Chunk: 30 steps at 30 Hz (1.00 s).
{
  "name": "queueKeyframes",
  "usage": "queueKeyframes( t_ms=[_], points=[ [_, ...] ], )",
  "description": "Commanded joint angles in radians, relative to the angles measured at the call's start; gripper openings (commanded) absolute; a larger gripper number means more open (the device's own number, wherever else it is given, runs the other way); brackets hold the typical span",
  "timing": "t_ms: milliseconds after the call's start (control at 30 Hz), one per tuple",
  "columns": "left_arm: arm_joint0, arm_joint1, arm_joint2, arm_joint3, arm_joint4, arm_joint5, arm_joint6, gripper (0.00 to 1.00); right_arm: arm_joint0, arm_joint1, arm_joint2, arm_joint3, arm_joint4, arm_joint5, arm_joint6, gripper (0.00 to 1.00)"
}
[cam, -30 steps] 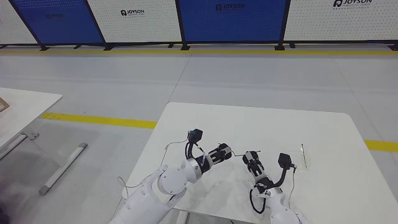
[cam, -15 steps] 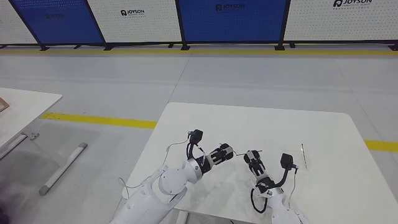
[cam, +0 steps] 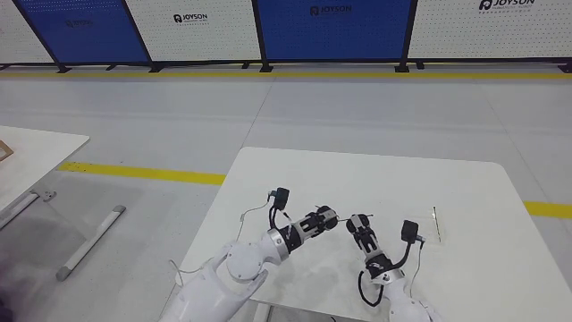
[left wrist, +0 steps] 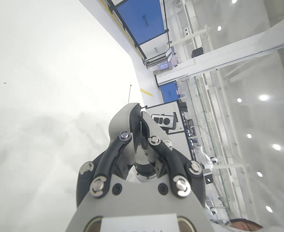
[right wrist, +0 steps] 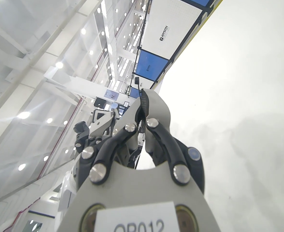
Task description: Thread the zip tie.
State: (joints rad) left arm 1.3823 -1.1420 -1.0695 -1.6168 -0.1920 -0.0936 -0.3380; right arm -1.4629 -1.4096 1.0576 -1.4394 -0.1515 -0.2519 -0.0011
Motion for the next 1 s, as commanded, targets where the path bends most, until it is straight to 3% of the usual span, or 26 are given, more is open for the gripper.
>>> queueKeyframes(
  t_ms=[0,167,433,967],
  points=[
    [-0.001,0.001,-0.012,0.003,-0.028,-0.007,-0.005,0.00,0.001,0.003,0.016,0.007,0.018,-0.023,0.021,0.00],
    [0.003,0.003,-0.027,0.007,-0.031,-0.012,-0.004,0.00,-0.011,0.007,0.036,-0.001,0.017,-0.035,0.023,0.00],
    [-0.005,0.000,-0.005,0.010,0.002,-0.008,-0.015,0.00,-0.015,0.006,0.035,-0.014,0.003,-0.012,0.026,0.00],
    [-0.005,0.000,-0.004,0.012,0.028,0.000,-0.009,0.00,-0.015,0.005,0.036,-0.019,-0.022,0.006,0.017,0.00]
  ],
)
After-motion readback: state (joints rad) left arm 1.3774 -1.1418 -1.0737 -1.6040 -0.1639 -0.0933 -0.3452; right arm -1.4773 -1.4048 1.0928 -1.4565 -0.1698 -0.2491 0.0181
